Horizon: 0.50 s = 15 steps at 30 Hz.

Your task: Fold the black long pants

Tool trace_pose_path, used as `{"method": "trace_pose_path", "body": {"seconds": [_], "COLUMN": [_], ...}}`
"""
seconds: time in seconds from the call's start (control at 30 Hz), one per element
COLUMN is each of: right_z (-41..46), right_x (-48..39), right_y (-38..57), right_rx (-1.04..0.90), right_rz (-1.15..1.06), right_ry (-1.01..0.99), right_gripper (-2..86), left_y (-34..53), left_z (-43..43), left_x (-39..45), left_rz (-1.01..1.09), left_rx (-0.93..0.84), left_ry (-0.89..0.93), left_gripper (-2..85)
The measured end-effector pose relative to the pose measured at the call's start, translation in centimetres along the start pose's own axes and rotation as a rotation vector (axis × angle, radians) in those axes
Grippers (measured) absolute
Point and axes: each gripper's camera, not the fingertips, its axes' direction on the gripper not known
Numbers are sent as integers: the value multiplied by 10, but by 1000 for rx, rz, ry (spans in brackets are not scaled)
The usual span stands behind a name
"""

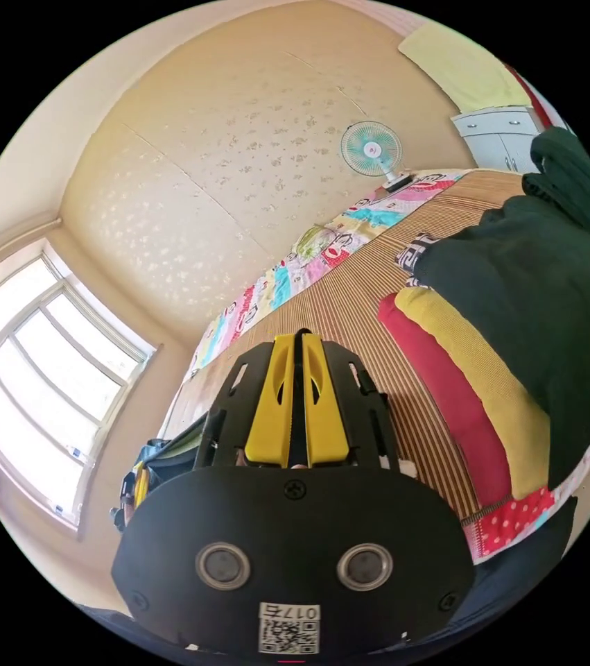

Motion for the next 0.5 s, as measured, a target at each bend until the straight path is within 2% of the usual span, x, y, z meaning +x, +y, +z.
{"method": "trace_pose_path", "body": {"seconds": [0.2, 0.33, 0.47, 0.5], "right_z": [122, 171, 161, 161], "right_x": [11, 48, 64, 67], "right_y": [11, 48, 67, 69], "right_rx": [-91, -140, -14, -2], "right_rz": [-107, -125, -126, -123], "right_ry": [207, 161, 56, 47], "right_gripper": [35, 53, 83, 90], "left_y": [7, 30, 55, 56], "left_z": [64, 77, 80, 86], "left_x": [-42, -61, -50, -55], "left_rz": [14, 94, 216, 225], "left_rx": [-3, 52, 191, 178], "left_ry": [-219, -267, -324, -295], "left_gripper": [40, 50, 91, 96]}}
